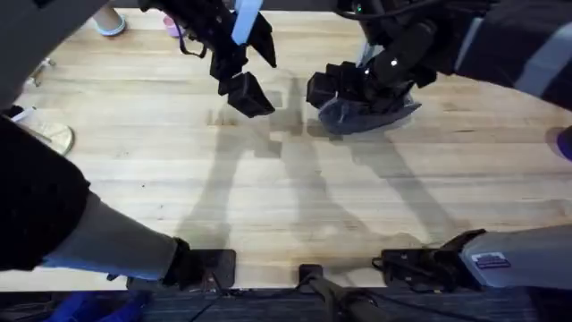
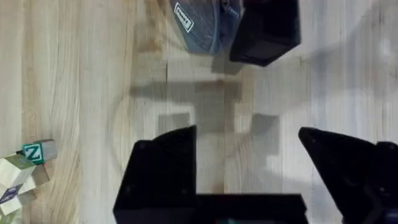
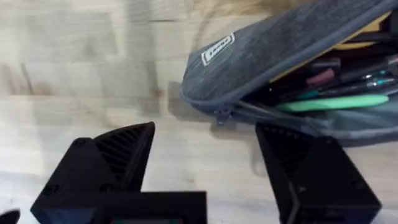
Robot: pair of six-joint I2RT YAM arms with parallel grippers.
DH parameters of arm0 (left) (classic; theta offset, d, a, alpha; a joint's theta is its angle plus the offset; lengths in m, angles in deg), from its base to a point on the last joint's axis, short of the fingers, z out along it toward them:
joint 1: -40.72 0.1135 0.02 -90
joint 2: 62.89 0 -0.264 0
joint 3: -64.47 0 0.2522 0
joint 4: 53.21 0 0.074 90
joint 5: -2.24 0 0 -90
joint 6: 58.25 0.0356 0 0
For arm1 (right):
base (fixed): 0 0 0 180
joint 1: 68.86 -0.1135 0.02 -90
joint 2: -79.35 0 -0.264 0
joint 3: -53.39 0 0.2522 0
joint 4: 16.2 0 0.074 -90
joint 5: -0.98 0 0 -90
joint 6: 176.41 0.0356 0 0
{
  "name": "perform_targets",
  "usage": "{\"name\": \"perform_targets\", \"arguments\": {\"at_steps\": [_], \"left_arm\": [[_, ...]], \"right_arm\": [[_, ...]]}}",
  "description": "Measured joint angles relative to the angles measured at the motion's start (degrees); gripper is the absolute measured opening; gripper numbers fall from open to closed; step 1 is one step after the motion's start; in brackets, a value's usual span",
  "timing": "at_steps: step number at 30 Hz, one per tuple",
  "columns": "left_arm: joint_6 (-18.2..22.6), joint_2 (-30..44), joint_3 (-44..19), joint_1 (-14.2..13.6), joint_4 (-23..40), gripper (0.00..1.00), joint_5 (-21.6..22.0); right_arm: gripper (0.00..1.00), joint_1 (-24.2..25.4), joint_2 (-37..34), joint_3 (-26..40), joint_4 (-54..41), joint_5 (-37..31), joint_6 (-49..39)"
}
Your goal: Unzip the bag, pick up the pens from the table one at a time and place them inside, then zip the bag closed.
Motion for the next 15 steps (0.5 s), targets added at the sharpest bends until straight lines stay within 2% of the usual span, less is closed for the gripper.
{"name": "perform_targets", "arguments": {"at_steps": [3,13,15], "left_arm": [[0.00,0.01,0.00,0.00,0.00,0.996,0.00],[0.00,-0.01,0.00,0.00,0.00,0.995,0.00],[0.00,0.01,0.00,0.00,0.00,0.995,0.00]], "right_arm": [[0.877,0.00,-1.28,-0.01,1.57,-0.70,0.23],[0.299,0.00,-2.77,-0.07,3.50,-2.11,1.05],[0.236,-0.11,-2.78,-0.07,3.62,-2.09,1.07]]}}
